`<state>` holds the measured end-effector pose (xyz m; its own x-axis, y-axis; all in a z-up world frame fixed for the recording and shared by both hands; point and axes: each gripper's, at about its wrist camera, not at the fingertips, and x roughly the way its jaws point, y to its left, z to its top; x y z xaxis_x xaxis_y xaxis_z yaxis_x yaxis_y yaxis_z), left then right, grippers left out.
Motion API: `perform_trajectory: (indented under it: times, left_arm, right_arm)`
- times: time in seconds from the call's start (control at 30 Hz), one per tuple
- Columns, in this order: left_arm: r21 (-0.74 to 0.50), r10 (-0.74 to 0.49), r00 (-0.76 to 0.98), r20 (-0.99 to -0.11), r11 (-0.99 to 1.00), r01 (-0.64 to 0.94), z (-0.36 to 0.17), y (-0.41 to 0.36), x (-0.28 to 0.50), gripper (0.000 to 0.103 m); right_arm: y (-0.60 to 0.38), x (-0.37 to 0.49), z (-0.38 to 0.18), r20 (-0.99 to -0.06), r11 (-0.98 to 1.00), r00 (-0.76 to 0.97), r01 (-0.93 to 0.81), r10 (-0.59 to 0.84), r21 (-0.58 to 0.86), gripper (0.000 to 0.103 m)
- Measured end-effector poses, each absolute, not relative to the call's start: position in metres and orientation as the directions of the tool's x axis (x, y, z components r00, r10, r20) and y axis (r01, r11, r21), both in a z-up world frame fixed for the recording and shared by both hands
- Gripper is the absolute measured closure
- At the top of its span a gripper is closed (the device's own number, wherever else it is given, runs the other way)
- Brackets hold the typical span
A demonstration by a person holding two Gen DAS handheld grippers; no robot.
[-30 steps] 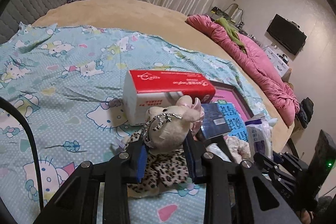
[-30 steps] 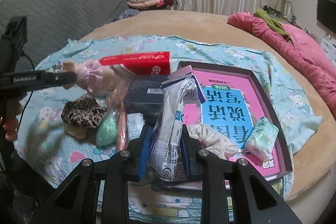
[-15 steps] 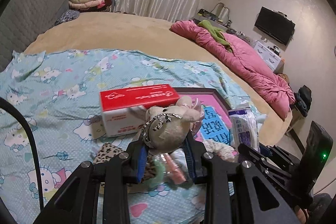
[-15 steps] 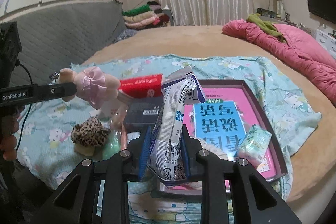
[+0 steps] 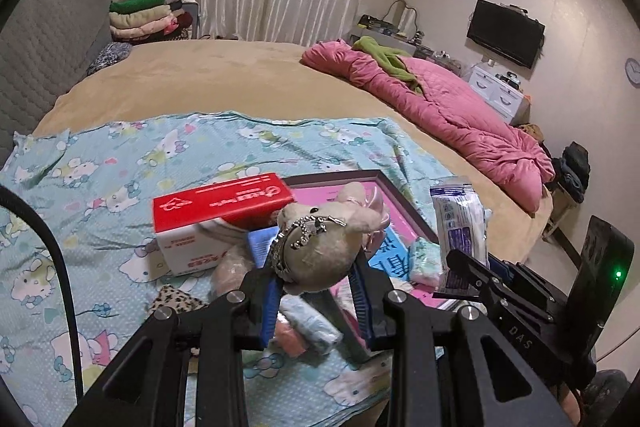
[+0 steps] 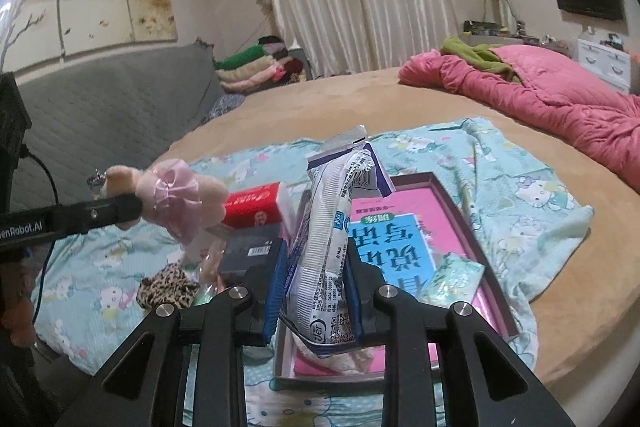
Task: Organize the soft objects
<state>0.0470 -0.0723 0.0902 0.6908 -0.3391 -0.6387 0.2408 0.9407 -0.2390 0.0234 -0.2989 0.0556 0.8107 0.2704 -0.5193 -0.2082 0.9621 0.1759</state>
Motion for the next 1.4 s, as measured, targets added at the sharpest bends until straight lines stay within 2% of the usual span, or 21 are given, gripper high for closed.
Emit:
perform_trajectory:
  times: [0.57,1.4]
  left_arm:
    - [-0.195,-0.326,0.659,-0.678,0.944,0.266,0.085,-0.120,0.057,0.071]
    - [-0.178,-0.323,0.566,-0.758,0.938,0.297,0.036,-0.158,0.076,0.071]
  right_arm:
    - [-0.331,0.024,0.057,-0.497,0.954,0.823,-0.168,0.275,0.250,0.076]
    - [-0.359,0.034,0.039,-0.529,0.946,0.807,-0.107,0.262,0.305,0.075]
